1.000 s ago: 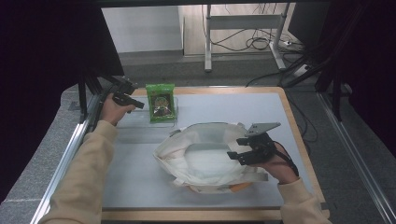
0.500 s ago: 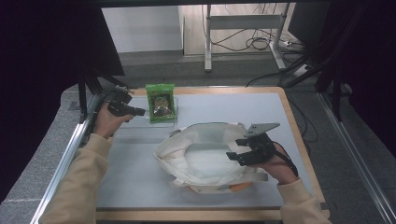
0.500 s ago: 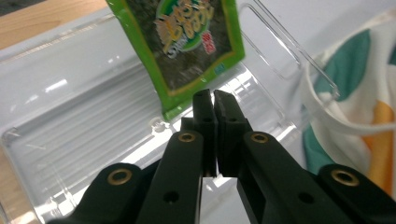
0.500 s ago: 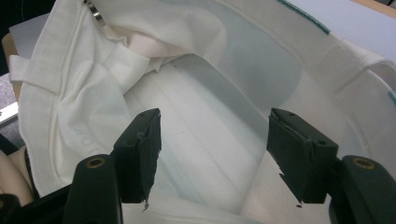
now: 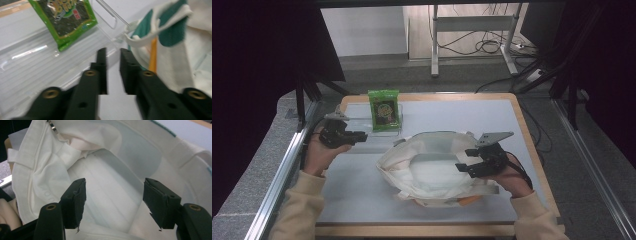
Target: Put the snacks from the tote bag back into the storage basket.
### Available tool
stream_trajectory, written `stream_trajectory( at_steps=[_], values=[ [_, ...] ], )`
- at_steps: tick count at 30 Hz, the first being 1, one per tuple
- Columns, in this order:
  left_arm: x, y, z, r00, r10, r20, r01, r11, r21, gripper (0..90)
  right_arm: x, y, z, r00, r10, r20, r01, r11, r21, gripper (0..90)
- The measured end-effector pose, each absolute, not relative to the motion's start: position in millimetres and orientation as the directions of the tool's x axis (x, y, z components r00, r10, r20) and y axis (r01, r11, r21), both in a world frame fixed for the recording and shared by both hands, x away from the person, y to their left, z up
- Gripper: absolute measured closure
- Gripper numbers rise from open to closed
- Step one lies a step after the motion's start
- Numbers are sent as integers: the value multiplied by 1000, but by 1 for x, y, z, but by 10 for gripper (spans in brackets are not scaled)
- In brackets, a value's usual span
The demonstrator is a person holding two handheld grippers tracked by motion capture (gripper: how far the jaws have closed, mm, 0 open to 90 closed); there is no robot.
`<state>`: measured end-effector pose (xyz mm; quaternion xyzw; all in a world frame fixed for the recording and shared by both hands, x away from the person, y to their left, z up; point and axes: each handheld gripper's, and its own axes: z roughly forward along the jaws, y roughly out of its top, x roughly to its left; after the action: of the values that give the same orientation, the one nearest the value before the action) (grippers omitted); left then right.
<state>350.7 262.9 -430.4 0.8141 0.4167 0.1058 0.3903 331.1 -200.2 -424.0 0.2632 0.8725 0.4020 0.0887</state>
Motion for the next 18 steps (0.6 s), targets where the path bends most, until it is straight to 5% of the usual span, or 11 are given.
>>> stream_trajectory(
  at_steps=[4,8,18],
  values=[
    [335,256,-435,665,731,-156,571,-362,737,527,334,-202,-423,-839,541,61,393,524,756,348],
    [326,250,-437,691,707,-152,551,-379,743,454,337,-202,-423,-837,545,54,389,521,760,337],
    [320,247,-438,698,701,-146,544,-386,745,393,340,-204,-420,-824,564,55,390,494,777,317]
  ],
)
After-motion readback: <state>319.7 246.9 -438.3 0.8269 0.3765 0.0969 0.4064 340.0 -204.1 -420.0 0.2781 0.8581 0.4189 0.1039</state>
